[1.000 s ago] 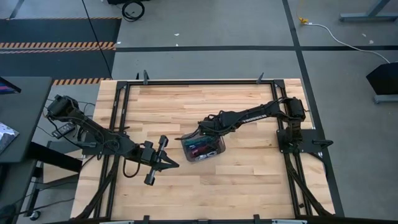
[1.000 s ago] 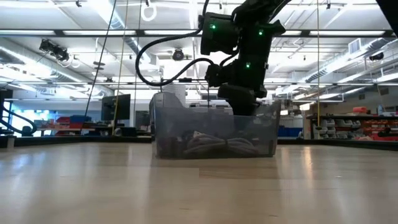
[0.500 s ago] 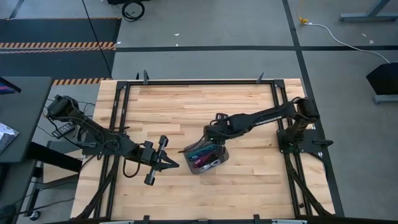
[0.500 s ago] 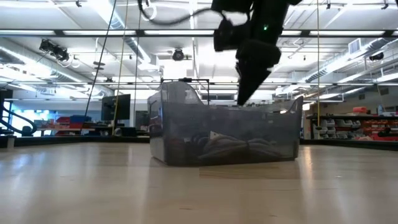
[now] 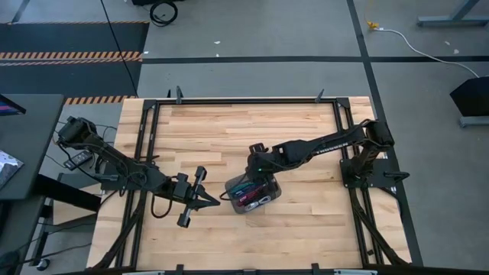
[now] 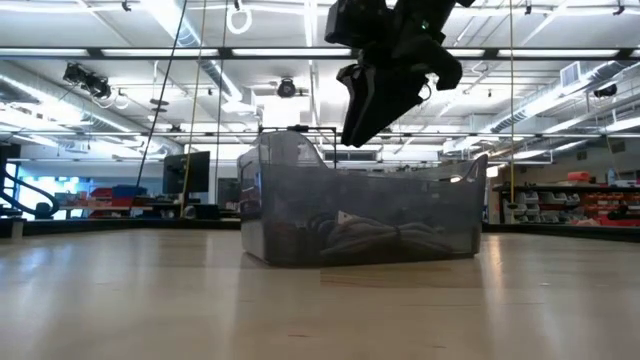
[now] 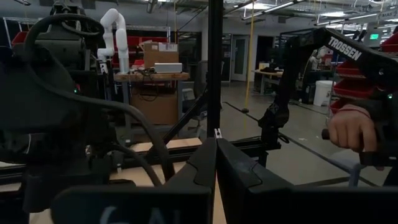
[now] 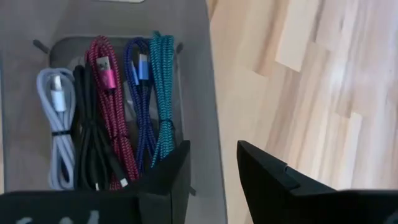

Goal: Pick and place USB-C Cables
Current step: Move the black bin to the center of the table

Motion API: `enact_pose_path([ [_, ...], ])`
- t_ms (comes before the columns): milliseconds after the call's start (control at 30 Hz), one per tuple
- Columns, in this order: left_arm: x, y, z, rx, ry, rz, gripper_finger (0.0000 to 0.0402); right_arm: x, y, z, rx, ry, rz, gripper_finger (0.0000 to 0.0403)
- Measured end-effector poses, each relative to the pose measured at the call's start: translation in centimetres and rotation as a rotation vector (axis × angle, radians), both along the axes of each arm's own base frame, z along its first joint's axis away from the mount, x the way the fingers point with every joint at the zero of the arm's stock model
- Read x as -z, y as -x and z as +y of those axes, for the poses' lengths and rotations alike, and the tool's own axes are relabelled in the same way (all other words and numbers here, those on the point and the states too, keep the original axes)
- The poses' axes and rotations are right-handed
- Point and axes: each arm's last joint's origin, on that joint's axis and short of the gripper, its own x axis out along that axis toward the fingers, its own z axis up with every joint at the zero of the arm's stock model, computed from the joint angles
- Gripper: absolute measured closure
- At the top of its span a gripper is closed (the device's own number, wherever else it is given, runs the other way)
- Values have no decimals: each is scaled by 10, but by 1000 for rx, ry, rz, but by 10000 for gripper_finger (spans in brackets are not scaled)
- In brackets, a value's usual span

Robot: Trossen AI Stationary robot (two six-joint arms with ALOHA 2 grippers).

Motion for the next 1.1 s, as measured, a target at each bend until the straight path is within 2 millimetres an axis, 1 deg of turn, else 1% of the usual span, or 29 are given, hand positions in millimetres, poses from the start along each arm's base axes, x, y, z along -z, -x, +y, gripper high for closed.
enact_pose_path([
  [467, 1, 0, 0, 0, -5, 8, 383, 3, 3, 0, -58, 9, 44, 273],
  [567, 1, 0, 0, 0, -7, 10, 384, 10, 3, -3, -71, 20, 33, 275],
  [800, 1, -1, 0, -3, -10, 12, 383, 35, 7, -14, -50, 25, 6, 276],
  [933, 1, 0, 1, -4, -11, 12, 383, 41, 7, -23, -18, 40, -19, 277],
  [1100, 1, -1, 0, -7, -36, 6, 383, 44, 8, -31, 0, -2, -24, 277],
])
